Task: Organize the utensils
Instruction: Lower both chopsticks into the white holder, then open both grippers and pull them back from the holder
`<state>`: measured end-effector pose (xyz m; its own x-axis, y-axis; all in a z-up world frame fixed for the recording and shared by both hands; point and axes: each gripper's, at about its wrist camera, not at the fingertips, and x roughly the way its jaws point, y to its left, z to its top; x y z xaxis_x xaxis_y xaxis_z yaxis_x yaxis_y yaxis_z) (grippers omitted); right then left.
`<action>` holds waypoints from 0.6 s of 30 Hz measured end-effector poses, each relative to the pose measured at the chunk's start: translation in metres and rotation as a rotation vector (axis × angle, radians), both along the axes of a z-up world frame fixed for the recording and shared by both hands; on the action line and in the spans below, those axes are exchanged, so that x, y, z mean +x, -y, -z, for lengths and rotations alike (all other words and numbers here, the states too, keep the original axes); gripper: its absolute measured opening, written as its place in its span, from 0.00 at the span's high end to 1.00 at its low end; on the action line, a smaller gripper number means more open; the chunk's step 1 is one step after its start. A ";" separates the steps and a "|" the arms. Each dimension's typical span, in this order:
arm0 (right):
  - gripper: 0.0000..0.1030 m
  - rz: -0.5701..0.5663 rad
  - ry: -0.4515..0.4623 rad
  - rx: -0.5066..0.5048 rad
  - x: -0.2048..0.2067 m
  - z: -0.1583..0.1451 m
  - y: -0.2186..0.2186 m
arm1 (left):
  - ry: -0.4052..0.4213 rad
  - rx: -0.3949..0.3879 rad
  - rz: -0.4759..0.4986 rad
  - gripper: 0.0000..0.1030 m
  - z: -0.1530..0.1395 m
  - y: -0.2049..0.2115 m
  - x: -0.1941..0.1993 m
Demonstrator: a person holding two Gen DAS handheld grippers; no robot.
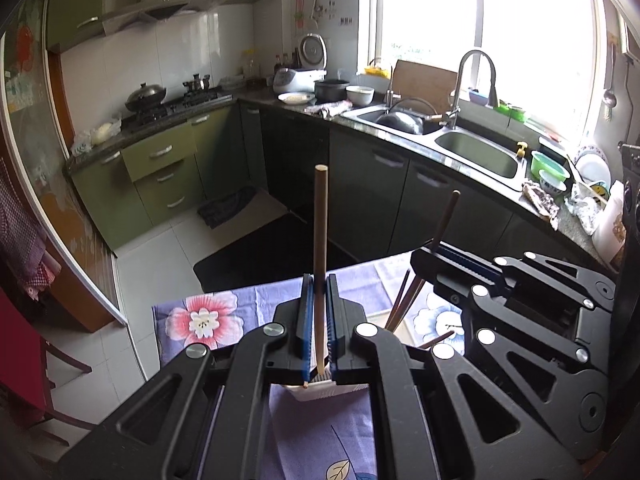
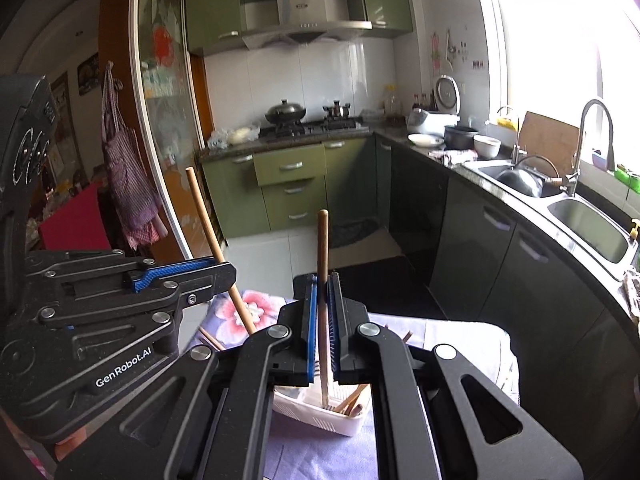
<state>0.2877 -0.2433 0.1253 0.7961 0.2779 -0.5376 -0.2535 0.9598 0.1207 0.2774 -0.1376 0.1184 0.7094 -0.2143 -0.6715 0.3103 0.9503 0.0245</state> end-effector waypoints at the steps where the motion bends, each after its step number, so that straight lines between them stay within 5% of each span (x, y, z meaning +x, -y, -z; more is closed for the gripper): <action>1: 0.94 -0.002 -0.013 0.001 0.003 0.008 -0.001 | -0.010 0.002 0.000 0.94 0.005 -0.001 0.002; 9: 0.94 -0.009 -0.068 -0.020 0.016 0.053 -0.008 | -0.062 0.007 0.014 0.94 0.041 -0.004 0.004; 18: 0.93 -0.022 -0.057 -0.022 0.006 0.060 -0.013 | -0.064 0.004 0.019 0.92 0.051 -0.008 0.000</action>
